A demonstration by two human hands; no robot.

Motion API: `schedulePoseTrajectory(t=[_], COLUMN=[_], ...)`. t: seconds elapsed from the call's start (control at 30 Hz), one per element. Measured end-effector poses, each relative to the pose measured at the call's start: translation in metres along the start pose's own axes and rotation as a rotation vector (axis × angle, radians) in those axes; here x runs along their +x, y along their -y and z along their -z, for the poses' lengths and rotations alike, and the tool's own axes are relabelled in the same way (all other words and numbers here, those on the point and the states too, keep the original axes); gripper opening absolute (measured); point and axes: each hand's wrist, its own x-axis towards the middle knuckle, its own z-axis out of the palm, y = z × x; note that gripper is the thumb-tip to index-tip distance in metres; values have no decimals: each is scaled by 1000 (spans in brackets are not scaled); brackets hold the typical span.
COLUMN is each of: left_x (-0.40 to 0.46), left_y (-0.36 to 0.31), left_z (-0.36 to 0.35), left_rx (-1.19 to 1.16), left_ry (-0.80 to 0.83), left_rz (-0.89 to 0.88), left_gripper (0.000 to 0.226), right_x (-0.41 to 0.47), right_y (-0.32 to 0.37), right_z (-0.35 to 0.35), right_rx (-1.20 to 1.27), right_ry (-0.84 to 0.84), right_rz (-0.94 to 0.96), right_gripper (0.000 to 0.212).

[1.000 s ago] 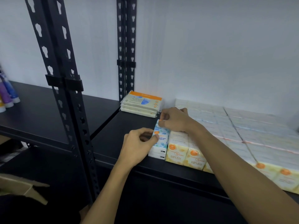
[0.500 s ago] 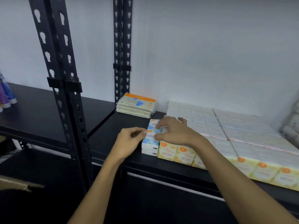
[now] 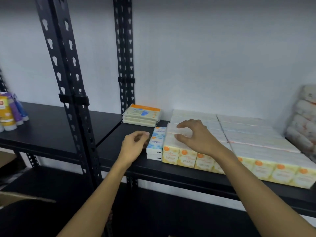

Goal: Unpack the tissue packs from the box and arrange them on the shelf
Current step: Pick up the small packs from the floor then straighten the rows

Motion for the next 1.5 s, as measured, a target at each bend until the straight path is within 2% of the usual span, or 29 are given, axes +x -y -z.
schedulePoseTrajectory(t=[0.13, 0.23, 0.33, 0.47, 0.57, 0.7, 0.87, 0.97, 1.13, 1.27, 1.5], left_x=[0, -6, -19, -37, -53, -66, -71, -71, -62, -56, -57], left_y=[-21, -46, -77, -111, -130, -150, -163, -165, -146, -140, -138], left_z=[-2, -18, -55, -126, -183, -256, -336, -374, -411, -418, -421], left_rx=[123, 250, 347, 407, 429, 460, 515, 543, 838, 869, 925], left_ry=[-56, -43, 88, 276, 426, 584, 699, 719, 652, 618, 622], left_rz=[-71, -186, -328, -442, -487, -537, -549, -550, -475, -431, -434], left_gripper=[8, 25, 33, 30, 33, 38, 42, 48, 67, 69, 70], right_x=[-41, -74, -108, -151, -182, -222, -259, -266, -253, -233, -194], right_y=[-41, -73, -98, -128, -151, -188, -235, -251, -277, -300, -336], right_z=[41, 71, 96, 120, 137, 162, 186, 194, 195, 188, 183], right_rx=[-78, -122, -99, -100, -84, -117, -159, -202, -403, -624, -710], right_ry=[-64, -138, -207, -296, -377, -572, -784, -893, -914, -921, -953], right_rz=[-69, -150, -214, -275, -300, -338, -362, -318, -271, -209, -250], right_gripper=[38, 37, 34, 35, 38, 38, 45, 52, 76, 83, 84])
